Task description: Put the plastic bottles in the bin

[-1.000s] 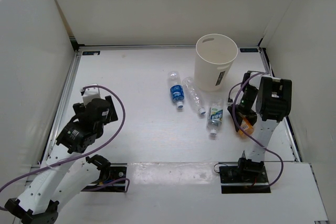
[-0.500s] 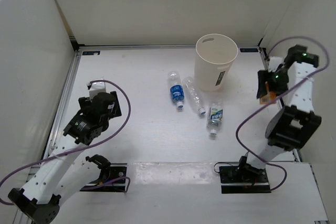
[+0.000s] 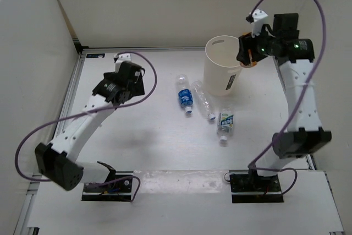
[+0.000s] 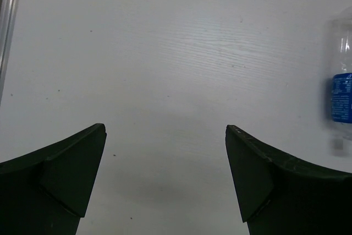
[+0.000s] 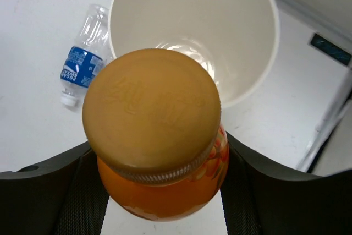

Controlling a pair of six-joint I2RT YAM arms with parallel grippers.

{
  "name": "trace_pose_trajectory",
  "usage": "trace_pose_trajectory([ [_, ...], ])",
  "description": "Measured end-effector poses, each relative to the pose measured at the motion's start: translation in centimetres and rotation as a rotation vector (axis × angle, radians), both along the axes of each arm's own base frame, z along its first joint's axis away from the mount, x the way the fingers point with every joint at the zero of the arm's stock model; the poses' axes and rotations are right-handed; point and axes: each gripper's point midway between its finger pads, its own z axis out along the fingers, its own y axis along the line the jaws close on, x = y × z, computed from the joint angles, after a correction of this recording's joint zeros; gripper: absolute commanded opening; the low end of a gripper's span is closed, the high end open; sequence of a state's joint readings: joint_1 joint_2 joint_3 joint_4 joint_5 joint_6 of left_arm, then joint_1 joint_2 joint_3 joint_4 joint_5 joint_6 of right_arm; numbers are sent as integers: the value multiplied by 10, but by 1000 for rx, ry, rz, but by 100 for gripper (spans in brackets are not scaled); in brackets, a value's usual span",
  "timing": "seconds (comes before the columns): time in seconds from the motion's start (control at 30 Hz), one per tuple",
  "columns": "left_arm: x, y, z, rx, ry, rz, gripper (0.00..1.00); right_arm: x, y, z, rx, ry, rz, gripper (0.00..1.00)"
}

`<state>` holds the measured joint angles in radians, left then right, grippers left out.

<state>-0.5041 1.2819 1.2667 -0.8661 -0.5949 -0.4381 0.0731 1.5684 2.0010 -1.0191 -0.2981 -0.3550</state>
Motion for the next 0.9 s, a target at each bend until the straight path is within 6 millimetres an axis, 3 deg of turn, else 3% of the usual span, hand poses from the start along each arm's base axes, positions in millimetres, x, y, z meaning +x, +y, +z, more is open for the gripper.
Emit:
trace_pose_trajectory([
  [0.1,21,-17,-1,-27,55,-28,100,39,17,-24,29,62,16,0],
  [0.2,24,-31,-11,-71,104,-69,100,75,28,-36,56,74,16,2],
  [0.23,22,-35,-13,-86,114,-81,100,83,31,-40,66,77,15,16],
  [0.3,23,-42,-13,-122,110,-102,100,93,35,-48,78,90,16,25],
  [0.4,24,-50,-12,-162,106,-122,100,99,40,-59,80,110,30,70],
  [0.43,24,-51,-11,-169,104,-122,100,100,42,-62,78,115,35,90],
  [0.57,21,-51,-12,-179,115,-110,100,100,46,-65,63,118,32,90],
  [0.7,19,-50,-13,-184,122,-97,100,106,40,-56,50,89,-31,90],
  [0.83,20,-48,-11,-187,111,-84,100,109,25,-30,113,47,-120,90],
  [0.9,19,-45,-8,-192,101,-79,100,100,15,-16,207,47,-138,90],
])
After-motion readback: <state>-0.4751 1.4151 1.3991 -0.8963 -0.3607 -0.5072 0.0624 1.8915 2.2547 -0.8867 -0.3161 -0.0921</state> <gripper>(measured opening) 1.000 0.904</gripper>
